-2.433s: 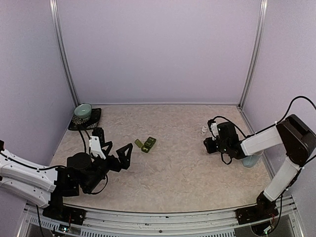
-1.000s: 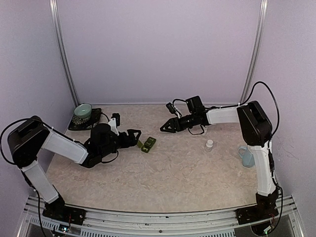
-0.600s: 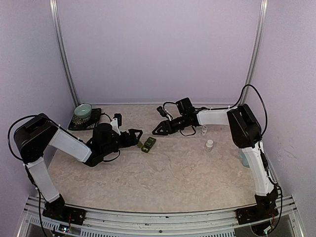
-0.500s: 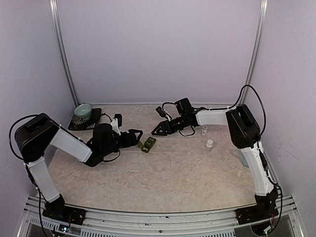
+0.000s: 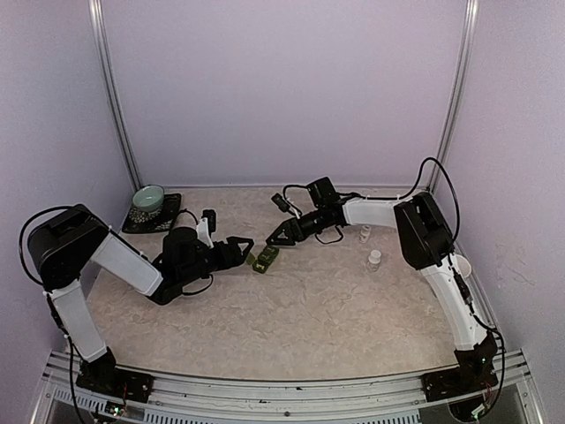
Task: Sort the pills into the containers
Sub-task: Move the pill container to the center of the board.
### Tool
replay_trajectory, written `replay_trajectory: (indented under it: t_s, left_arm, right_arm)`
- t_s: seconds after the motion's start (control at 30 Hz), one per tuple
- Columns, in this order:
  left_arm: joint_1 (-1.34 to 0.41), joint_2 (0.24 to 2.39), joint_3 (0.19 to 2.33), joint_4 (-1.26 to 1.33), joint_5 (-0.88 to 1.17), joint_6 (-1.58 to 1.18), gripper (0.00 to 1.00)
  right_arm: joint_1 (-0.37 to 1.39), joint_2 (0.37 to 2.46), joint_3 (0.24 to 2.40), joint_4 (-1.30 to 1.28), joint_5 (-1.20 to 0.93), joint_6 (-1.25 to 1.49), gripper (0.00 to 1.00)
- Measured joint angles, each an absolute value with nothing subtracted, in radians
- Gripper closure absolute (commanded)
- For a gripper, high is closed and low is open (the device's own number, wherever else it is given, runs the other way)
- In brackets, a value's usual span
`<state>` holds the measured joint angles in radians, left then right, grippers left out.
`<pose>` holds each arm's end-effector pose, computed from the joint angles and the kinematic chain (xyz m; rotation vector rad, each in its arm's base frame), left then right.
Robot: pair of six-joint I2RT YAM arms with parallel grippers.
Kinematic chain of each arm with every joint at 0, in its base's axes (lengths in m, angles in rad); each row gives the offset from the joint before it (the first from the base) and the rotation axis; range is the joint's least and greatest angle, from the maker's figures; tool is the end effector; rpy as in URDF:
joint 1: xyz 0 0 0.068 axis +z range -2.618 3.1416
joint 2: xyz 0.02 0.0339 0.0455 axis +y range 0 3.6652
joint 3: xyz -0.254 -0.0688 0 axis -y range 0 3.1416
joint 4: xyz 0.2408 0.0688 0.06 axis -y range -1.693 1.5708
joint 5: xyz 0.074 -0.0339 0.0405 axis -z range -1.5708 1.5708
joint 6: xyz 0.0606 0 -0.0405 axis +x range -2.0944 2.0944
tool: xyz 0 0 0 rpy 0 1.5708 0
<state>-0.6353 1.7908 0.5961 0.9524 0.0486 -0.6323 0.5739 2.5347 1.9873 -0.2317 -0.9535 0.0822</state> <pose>0.2802 -0.2102 0.1272 0.0393 1.9159 -0.9259 0.4293 0.3364 0.1076 -1.0443 2.1161 1.4384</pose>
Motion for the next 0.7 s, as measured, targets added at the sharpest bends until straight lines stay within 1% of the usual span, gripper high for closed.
replay_trajectory:
  t_s: [0.2, 0.37, 0.47, 0.7]
  left_arm:
    - [-0.635, 1.755, 0.544, 0.957, 0.044, -0.645, 0.12]
    - [-0.636, 1.651, 0.490, 0.949, 0.017, -0.647, 0.06]
    - [-0.641, 1.579, 0.464, 0.939, -0.010, -0.646, 0.06]
    - [-0.665, 1.457, 0.423, 0.873, -0.069, -0.642, 0.05]
  right_arm:
    - [0.574, 2.634, 2.138, -0.287, -1.000, 0.063, 0.18]
    - [0.574, 2.673, 2.186, -0.302, -1.048, 0.060, 0.13]
    - [0.576, 2.680, 2.203, -0.318, -1.077, 0.048, 0.11]
    - [0.602, 2.688, 2.217, -0.398, -1.122, -0.047, 0.11]
